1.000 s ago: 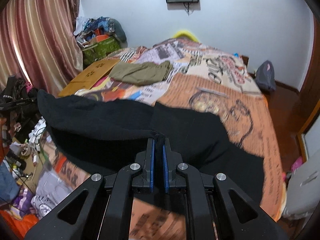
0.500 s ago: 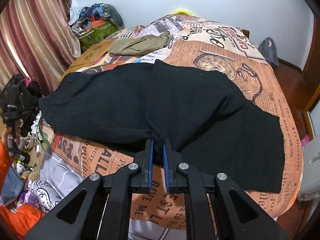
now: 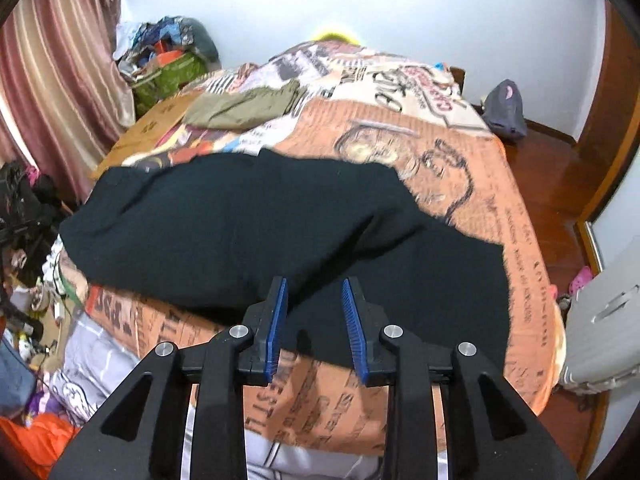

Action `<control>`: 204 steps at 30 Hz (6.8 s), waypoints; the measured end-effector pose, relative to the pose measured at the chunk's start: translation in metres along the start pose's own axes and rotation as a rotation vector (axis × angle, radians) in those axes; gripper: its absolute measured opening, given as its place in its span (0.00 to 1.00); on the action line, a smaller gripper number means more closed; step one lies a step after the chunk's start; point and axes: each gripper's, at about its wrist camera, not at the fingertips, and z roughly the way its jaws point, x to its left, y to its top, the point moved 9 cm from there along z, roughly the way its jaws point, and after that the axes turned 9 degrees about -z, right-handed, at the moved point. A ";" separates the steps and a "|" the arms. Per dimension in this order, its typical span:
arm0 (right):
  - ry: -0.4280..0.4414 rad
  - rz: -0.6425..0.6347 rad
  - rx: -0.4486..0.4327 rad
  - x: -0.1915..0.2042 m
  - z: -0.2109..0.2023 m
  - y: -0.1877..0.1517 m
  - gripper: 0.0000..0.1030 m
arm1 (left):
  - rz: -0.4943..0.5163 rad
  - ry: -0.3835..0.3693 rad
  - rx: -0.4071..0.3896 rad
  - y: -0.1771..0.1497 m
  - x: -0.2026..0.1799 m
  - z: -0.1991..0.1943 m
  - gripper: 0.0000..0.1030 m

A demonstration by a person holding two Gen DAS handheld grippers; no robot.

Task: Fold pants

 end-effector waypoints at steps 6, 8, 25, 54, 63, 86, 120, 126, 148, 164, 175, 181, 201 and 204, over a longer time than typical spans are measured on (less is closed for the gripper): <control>0.010 -0.054 -0.046 0.009 0.012 0.045 0.27 | 0.081 -0.074 -0.031 0.029 -0.067 0.000 0.12; 0.011 -0.079 -0.050 0.015 0.020 0.056 0.32 | 0.102 -0.104 -0.034 0.036 -0.090 0.005 0.20; 0.125 -0.158 0.155 0.044 0.148 0.100 0.37 | 0.227 -0.186 0.035 0.047 -0.208 0.086 0.43; -0.035 -0.008 -0.124 -0.059 0.007 0.089 0.05 | 0.355 -0.224 0.015 0.026 -0.284 0.055 0.55; -0.083 0.187 -0.108 -0.112 -0.027 0.006 0.05 | 0.429 -0.268 0.063 -0.009 -0.335 0.046 0.56; -0.125 0.323 -0.011 -0.167 -0.019 -0.080 0.20 | 0.596 -0.300 0.230 -0.047 -0.421 0.087 0.56; -0.038 0.198 0.066 -0.184 0.079 -0.052 0.17 | 0.773 -0.395 0.347 -0.065 -0.467 0.126 0.03; -0.096 0.185 -0.026 -0.189 0.052 -0.037 0.11 | 0.757 -0.393 0.321 -0.059 -0.466 0.117 0.01; -0.174 0.204 -0.055 -0.219 0.065 -0.024 0.10 | 0.699 -0.377 0.281 -0.038 -0.501 0.148 0.00; -0.238 0.180 0.091 -0.222 0.074 -0.042 0.21 | 0.496 -0.340 0.225 0.006 -0.446 0.129 0.07; -0.171 0.052 -0.039 -0.152 0.039 0.038 0.31 | 0.292 -0.144 0.055 0.081 -0.268 0.089 0.35; -0.061 -0.051 -0.083 -0.074 0.053 0.090 0.38 | 0.213 -0.062 0.019 0.098 -0.177 0.082 0.49; 0.324 -0.321 0.141 0.139 0.199 0.146 0.40 | 0.114 -0.067 0.170 0.069 -0.055 0.152 0.70; 0.347 -0.332 0.178 0.150 0.214 0.145 0.40 | 0.120 -0.100 0.180 0.068 -0.060 0.159 0.73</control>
